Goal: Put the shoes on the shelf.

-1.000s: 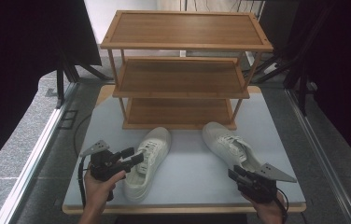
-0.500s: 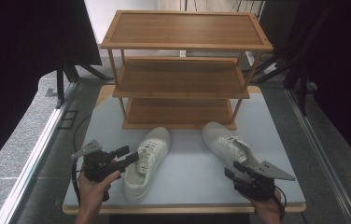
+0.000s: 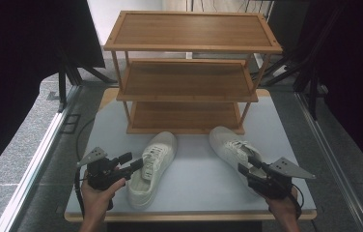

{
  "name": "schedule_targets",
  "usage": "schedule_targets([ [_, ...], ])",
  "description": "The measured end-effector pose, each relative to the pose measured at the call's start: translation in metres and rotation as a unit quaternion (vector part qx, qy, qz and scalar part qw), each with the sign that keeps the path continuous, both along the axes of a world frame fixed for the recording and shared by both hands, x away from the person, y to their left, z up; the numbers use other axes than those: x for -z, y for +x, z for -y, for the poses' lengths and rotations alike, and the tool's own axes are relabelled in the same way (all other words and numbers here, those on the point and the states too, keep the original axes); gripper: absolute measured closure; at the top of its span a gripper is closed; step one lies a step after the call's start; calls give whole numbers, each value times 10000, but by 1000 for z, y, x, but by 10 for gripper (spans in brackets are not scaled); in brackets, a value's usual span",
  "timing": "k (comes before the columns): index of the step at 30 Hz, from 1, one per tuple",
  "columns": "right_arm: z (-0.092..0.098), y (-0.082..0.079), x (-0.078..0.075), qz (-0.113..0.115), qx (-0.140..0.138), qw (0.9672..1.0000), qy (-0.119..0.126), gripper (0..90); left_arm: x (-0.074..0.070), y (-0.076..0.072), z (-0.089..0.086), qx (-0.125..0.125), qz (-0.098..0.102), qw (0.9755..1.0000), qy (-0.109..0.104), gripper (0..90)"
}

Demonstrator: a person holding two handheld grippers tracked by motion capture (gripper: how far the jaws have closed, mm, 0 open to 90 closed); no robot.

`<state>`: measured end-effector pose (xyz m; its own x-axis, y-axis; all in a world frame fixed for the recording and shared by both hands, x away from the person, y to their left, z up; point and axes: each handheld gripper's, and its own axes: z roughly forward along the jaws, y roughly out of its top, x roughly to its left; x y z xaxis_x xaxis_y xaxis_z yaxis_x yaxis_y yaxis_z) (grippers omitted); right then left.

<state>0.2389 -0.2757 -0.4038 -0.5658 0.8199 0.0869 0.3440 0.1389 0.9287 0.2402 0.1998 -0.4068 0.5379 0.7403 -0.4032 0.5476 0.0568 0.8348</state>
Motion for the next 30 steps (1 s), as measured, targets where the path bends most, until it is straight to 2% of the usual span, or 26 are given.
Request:
schedule_targets([
  [4,16,10,-6,3,194,9998,28,501,3,3,-5,-76,-41,9999,52,405],
  [5,24,20,-9,-45,224,9997,30,497,3,4,-7,-100,-49,9999,73,403],
  [8,29,30,-9,-84,210,9997,-18,494,3,7,-12,-166,-65,9998,117,402],
  [10,32,41,-7,-137,184,9997,-115,489,5,11,-14,-231,-84,9996,105,399],
  [13,40,58,1,-333,121,9991,-247,488,10,21,-15,-271,-211,9993,178,395],
  [16,48,70,7,-452,84,9984,-323,487,13,26,-12,-286,-232,9990,242,396],
  [21,56,76,11,-530,-22,9982,-263,487,18,25,-3,-164,-271,9983,488,395],
  [23,56,78,12,-558,-87,9979,-327,483,24,26,1,-209,-281,9968,716,399],
  [26,56,79,13,-579,-137,9976,-347,479,29,27,4,-218,-344,9962,773,402],
  [30,53,85,17,-677,-194,9962,-518,469,36,31,10,-213,-374,9938,1028,410],
])
